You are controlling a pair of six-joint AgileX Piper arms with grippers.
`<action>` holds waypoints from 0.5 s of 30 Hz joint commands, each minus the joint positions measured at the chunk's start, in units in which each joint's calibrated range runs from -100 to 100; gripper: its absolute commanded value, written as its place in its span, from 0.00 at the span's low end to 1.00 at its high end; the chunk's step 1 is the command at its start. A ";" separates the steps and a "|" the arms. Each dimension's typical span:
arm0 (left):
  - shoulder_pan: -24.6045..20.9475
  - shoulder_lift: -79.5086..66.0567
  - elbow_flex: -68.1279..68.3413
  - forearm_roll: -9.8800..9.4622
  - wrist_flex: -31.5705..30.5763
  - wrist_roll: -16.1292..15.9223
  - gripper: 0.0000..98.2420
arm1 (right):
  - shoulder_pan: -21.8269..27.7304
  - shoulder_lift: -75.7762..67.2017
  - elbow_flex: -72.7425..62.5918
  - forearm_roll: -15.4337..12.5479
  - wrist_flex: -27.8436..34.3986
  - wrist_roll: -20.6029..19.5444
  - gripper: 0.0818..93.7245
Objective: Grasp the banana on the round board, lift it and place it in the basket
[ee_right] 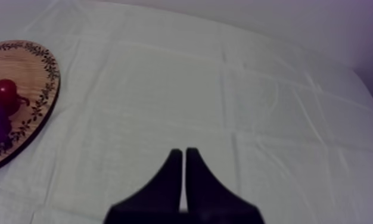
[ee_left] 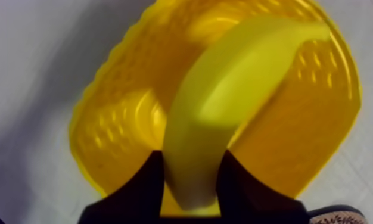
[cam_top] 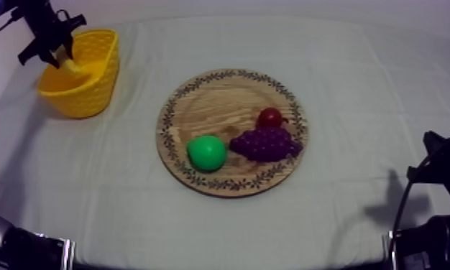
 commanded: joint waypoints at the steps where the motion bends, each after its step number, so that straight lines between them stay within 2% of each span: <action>1: -0.01 0.76 0.62 0.29 -1.10 -0.02 0.29 | 0.01 -0.02 -0.03 0.01 -0.01 0.01 0.00; 15: -0.04 7.80 -1.81 1.77 -5.25 -1.31 0.30 | 0.01 -0.02 -0.03 0.01 -0.01 0.01 0.00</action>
